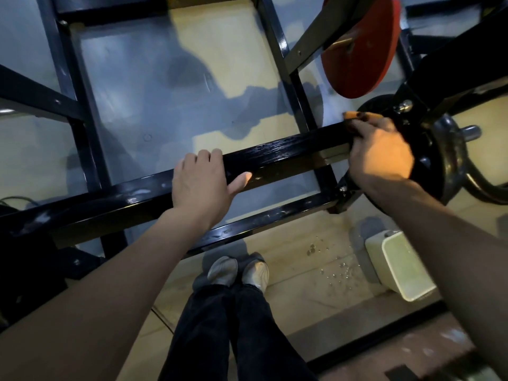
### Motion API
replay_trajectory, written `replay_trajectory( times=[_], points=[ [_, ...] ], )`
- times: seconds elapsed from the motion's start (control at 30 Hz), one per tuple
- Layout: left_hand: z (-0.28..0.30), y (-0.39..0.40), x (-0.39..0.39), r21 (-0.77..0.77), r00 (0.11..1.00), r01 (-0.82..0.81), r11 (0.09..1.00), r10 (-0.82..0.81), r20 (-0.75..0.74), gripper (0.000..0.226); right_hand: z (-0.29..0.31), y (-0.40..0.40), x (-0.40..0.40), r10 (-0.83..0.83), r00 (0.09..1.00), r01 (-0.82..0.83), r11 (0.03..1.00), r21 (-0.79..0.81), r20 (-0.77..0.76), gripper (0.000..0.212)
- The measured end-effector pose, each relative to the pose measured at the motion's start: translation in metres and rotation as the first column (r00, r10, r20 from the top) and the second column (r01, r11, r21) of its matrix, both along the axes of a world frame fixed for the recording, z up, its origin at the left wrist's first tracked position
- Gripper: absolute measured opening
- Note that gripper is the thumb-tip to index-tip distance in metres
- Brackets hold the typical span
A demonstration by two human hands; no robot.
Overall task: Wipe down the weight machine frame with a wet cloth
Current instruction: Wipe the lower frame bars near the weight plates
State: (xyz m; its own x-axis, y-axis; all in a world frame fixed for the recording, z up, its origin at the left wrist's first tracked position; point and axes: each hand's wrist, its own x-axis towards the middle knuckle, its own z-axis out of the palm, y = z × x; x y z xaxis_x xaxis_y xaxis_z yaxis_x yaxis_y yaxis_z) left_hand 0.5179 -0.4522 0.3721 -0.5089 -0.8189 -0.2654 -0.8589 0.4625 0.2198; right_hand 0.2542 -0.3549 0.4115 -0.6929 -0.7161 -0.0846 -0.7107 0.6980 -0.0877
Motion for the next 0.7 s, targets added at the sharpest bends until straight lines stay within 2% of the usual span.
replay_trajectory(
  times=[0.03,0.1,0.2,0.27,0.3,0.37,0.4,0.47,0.53,0.6,0.7],
  points=[
    [-0.001,-0.001,-0.004,-0.003,1.000,-0.009,1.000,0.009,0.002,0.069,-0.002,-0.009,0.019,0.046,0.999,-0.045,0.999,-0.020,0.027,0.041],
    [-0.001,-0.002,-0.014,0.026,0.998,-0.045,0.999,0.046,-0.037,0.070,-0.011,-0.021,0.063,0.246,0.966,-0.241,0.968,-0.074,0.080,0.042],
    [-0.003,-0.003,-0.022,0.123,0.976,-0.155,0.980,0.172,-0.135,0.052,-0.020,-0.019,0.100,0.575,0.806,-0.564,0.818,-0.115,0.141,0.041],
    [-0.003,-0.003,-0.020,0.145,0.968,-0.177,0.973,0.199,-0.156,0.051,-0.018,-0.010,0.083,0.641,0.756,-0.624,0.767,-0.152,0.134,0.041],
    [-0.002,-0.003,-0.019,0.150,0.967,-0.173,0.973,0.197,-0.164,0.056,-0.017,-0.003,0.065,0.630,0.767,-0.608,0.775,-0.171,0.124,0.041],
    [0.000,-0.002,-0.019,0.144,0.969,-0.163,0.976,0.186,-0.162,0.062,-0.013,0.012,0.019,0.521,0.848,-0.503,0.849,-0.164,0.097,0.043],
    [0.001,-0.001,-0.019,0.131,0.973,-0.155,0.979,0.174,-0.151,0.063,-0.011,0.021,-0.006,0.426,0.901,-0.415,0.902,-0.119,0.080,0.045],
    [-0.001,0.000,-0.019,0.095,0.981,-0.138,0.986,0.149,-0.126,0.064,-0.006,0.032,-0.047,0.139,0.990,-0.137,0.989,-0.059,0.029,0.046],
    [-0.002,0.002,-0.020,0.072,0.985,-0.132,0.989,0.139,-0.103,0.064,-0.005,0.031,-0.058,-0.097,0.995,0.098,0.993,-0.066,0.013,0.045],
    [-0.003,0.003,-0.020,0.063,0.987,-0.121,0.991,0.127,-0.096,0.067,-0.005,0.025,-0.039,-0.080,0.997,0.079,0.995,-0.068,-0.007,0.045],
    [-0.003,0.004,-0.019,0.053,0.986,-0.127,0.990,0.132,-0.101,0.070,-0.007,0.014,0.014,0.253,0.964,-0.242,0.963,-0.122,0.086,0.045]
  ],
)
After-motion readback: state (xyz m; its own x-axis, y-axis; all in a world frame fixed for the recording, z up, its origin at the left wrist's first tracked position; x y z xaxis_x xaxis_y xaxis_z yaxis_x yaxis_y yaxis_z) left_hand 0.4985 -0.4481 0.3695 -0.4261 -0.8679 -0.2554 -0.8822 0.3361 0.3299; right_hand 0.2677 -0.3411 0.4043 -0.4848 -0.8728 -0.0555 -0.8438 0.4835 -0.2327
